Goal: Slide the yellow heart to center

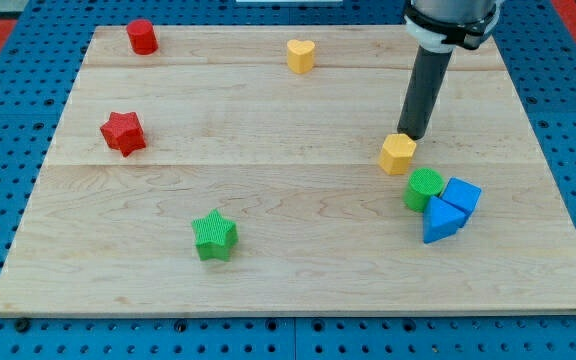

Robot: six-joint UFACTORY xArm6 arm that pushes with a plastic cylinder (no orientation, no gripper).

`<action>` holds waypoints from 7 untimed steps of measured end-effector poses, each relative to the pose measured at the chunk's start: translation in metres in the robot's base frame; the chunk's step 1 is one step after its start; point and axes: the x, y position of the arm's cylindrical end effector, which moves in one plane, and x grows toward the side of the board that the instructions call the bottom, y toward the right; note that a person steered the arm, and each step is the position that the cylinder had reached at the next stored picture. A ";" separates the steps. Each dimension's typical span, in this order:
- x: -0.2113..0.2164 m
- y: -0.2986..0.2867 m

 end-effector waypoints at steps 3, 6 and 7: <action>0.022 -0.033; -0.060 -0.014; -0.122 -0.055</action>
